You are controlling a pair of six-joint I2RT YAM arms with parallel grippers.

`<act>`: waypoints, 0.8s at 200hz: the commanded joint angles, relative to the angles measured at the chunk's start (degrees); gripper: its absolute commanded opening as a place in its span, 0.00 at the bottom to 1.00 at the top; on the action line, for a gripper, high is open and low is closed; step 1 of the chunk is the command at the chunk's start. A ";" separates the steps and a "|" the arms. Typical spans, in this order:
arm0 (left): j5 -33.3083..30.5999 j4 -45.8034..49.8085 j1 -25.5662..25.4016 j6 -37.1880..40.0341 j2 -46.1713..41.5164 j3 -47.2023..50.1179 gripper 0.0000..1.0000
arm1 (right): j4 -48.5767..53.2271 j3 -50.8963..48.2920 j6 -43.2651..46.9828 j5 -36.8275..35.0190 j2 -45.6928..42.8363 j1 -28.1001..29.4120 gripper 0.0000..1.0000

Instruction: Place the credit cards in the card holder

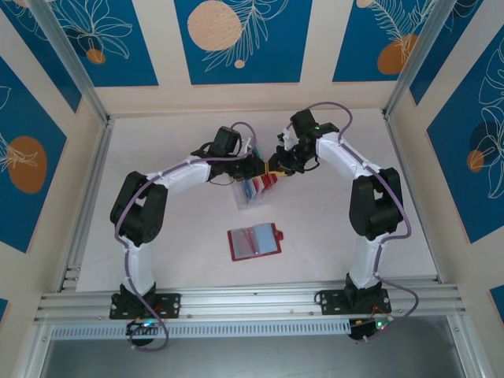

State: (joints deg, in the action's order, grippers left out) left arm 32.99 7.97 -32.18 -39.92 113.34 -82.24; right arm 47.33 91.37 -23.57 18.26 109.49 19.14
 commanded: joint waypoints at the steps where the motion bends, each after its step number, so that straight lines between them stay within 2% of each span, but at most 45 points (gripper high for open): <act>1: -2.31 2.85 -0.74 1.20 0.82 1.47 0.13 | 0.56 -0.82 -0.51 3.28 -3.21 -0.09 0.20; 64: -2.19 3.10 -0.77 1.45 1.00 1.51 0.13 | -0.13 -1.32 -1.00 4.13 -3.32 -0.45 0.13; 160: -2.32 3.05 -0.75 1.61 0.86 1.92 0.13 | -0.57 -1.71 -1.50 6.49 -4.17 -1.45 0.17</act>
State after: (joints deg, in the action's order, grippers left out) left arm 32.99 7.94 -32.18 -39.88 113.34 -82.13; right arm 46.70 90.19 -24.23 20.21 108.44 17.96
